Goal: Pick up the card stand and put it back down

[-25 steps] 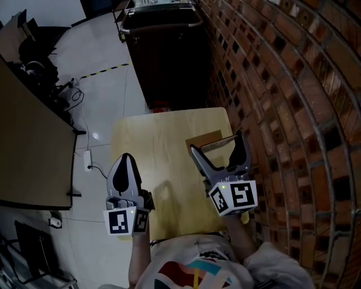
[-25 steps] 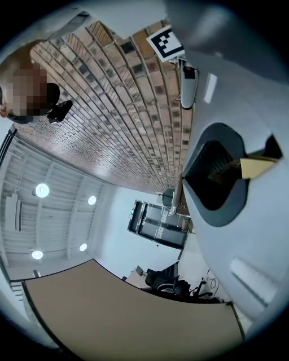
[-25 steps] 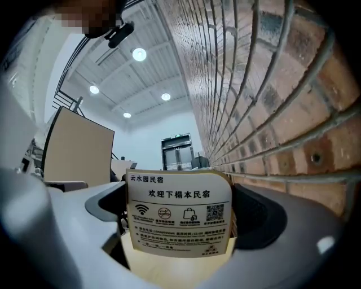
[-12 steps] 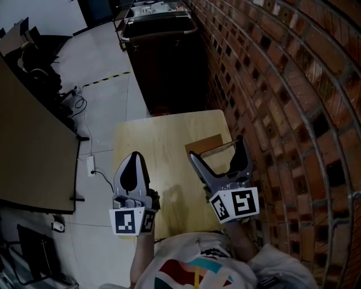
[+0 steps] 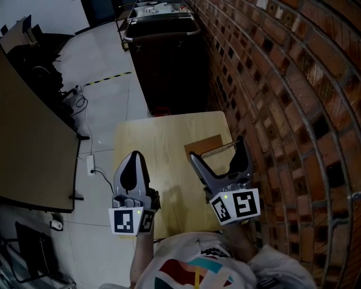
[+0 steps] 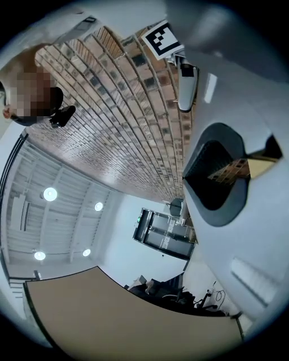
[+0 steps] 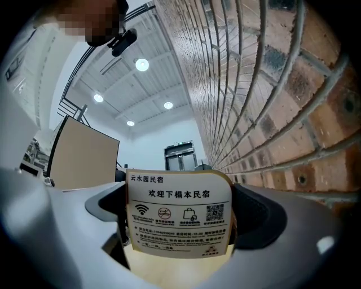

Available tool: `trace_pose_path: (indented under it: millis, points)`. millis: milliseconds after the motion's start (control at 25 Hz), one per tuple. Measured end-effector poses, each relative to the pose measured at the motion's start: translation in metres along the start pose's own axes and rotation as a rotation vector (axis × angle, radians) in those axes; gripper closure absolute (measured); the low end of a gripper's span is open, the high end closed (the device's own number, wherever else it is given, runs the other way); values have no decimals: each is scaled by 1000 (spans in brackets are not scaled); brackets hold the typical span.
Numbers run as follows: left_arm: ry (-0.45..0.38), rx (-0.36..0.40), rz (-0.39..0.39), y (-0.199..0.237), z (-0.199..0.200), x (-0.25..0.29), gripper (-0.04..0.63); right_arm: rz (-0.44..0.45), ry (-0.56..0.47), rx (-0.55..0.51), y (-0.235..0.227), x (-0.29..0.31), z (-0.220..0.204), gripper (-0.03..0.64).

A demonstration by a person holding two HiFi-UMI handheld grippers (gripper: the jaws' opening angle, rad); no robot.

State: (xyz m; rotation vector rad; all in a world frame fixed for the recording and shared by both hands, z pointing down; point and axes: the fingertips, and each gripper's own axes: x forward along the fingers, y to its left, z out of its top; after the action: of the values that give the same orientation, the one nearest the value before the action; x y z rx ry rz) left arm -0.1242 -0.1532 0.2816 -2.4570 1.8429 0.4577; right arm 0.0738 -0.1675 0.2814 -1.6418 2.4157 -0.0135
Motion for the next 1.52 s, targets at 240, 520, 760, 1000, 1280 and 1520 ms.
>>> trace_pose_path:
  millis: [240, 520, 760, 1000, 1280, 1520]
  points:
    - [22, -14, 14, 5, -5, 0, 589, -4, 1, 6, -1, -2, 2, 43]
    - [27, -28, 32, 11, -8, -1, 589, -19, 25, 7, -5, -4, -5, 46]
    - [34, -41, 37, 13, -11, -1, 589, -26, 27, 7, -8, -2, -7, 46]
    - [45, -53, 43, 16, -16, 1, 589, -37, 65, -16, -19, 15, -28, 47]
    - [69, -61, 60, 25, -26, 1, 589, -59, 168, -75, -40, 55, -90, 49]
    - [95, -57, 85, 38, -36, 6, 589, -95, 272, -97, -60, 90, -153, 49]
